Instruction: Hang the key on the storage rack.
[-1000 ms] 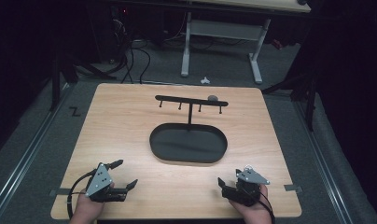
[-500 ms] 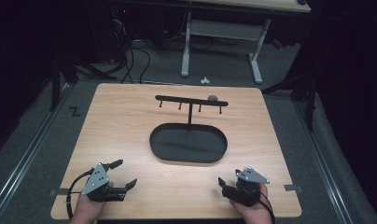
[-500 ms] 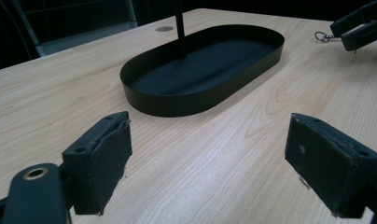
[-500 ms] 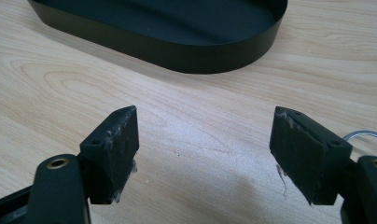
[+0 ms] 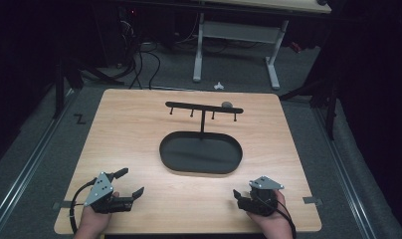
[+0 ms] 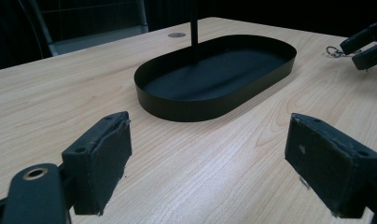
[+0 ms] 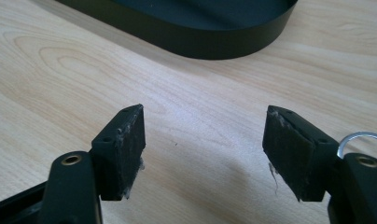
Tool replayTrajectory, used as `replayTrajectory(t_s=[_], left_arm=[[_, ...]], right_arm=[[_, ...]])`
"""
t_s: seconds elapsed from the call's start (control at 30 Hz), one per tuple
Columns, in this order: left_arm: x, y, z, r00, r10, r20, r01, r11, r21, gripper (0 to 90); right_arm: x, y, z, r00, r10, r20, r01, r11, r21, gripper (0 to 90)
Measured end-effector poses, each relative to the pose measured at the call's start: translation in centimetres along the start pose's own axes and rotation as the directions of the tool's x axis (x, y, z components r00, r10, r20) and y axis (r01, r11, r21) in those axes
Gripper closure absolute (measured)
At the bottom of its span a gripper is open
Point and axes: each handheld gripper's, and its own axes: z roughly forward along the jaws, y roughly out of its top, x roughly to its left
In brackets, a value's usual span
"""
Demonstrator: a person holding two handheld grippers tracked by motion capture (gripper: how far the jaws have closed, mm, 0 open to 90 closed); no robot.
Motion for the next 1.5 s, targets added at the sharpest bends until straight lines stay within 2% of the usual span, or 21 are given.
replayTrajectory(t_s=[0.03, 0.1, 0.23, 0.3, 0.33, 0.37, 0.5, 0.7, 0.77, 0.97, 1.2, 1.33, 1.5], left_arm=[[-0.1, 0.0, 0.0, 1.0, 0.004, 0.004, -0.004, 1.0, -0.001, 15.2], [-0.2, 0.1, 0.1, 0.9999, 0.015, -0.003, -0.014, 0.9999, 0.003, 15.1], [-0.3, 0.3, 0.2, 0.9998, 0.021, -0.002, -0.021, 0.9998, 0.006, 15.1], [-0.3, 0.3, 0.3, 0.9997, 0.024, -0.001, -0.024, 0.9997, 0.01, 15.2], [-0.3, 0.4, 0.4, 0.9996, 0.028, 0.002, -0.028, 0.9994, 0.02, 15.2], [-0.3, 0.4, 0.4, 0.9996, 0.028, 0.002, -0.028, 0.9994, 0.02, 15.2], [-0.4, 0.5, 0.3, 0.9992, 0.04, 0.005, -0.04, 0.9991, 0.012, 15.2], [-0.5, 0.6, 0.1, 0.9983, 0.054, 0.021, -0.054, 0.9985, 0.013, 15.2], [-0.7, 0.6, 0.2, 0.9975, 0.068, 0.023, -0.068, 0.9974, 0.023, 15.2], [-0.8, 0.6, 0.1, 0.9971, 0.074, 0.019, -0.074, 0.9971, 0.018, 15.2], [-0.8, 0.5, -0.1, 0.9961, 0.086, 0.02, -0.087, 0.9958, 0.028, 15.2], [-0.9, 0.4, -0.3, 0.9958, 0.088, 0.022, -0.089, 0.9954, 0.034, 15.2], [-1.0, 0.4, -0.4, 0.995, 0.097, 0.024, -0.098, 0.9944, 0.042, 15.1]], right_arm=[[0.0, 0.1, 0.0, 0.9999, 0.001, -0.012, 0.0, 1.0, 0.014, 31.0], [0.1, 0.6, 0.1, 0.9994, -0.033, -0.014, 0.033, 0.998, 0.054, 33.1], [0.1, 1.1, 0.1, 0.9989, -0.047, -0.01, 0.047, 0.994, 0.094, 33.7], [0.2, 1.5, 0.2, 0.9978, -0.065, 0.006, 0.064, 0.989, 0.133, 33.1], [0.2, 1.8, 0.3, 0.9964, -0.083, 0.015, 0.079, 0.983, 0.165, 32.7], [0.2, 1.8, 0.3, 0.9964, -0.083, 0.015, 0.079, 0.983, 0.165, 32.7], [0.2, 2.4, 0.4, 0.9938, -0.106, 0.033, 0.097, 0.971, 0.218, 30.9], [0.4, 2.9, 0.2, 0.9947, -0.102, 0.018, 0.095, 0.97, 0.223, 31.0], [0.3, 2.9, 0.1, 0.9946, -0.103, -0.004, 0.101, 0.964, 0.246, 31.8], [0.2, 2.7, -0.1, 0.9949, -0.093, -0.038, 0.1, 0.958, 0.27, 32.1], [-0.2, 2.6, -0.1, 0.9929, -0.106, -0.053, 0.118, 0.944, 0.308, 31.8], [-0.5, 2.6, 0.0, 0.9942, -0.074, -0.078, 0.096, 0.936, 0.338, 34.2], [-0.7, 2.8, 0.1, 0.9925, -0.096, -0.076, 0.118, 0.923, 0.367, 35.2]])
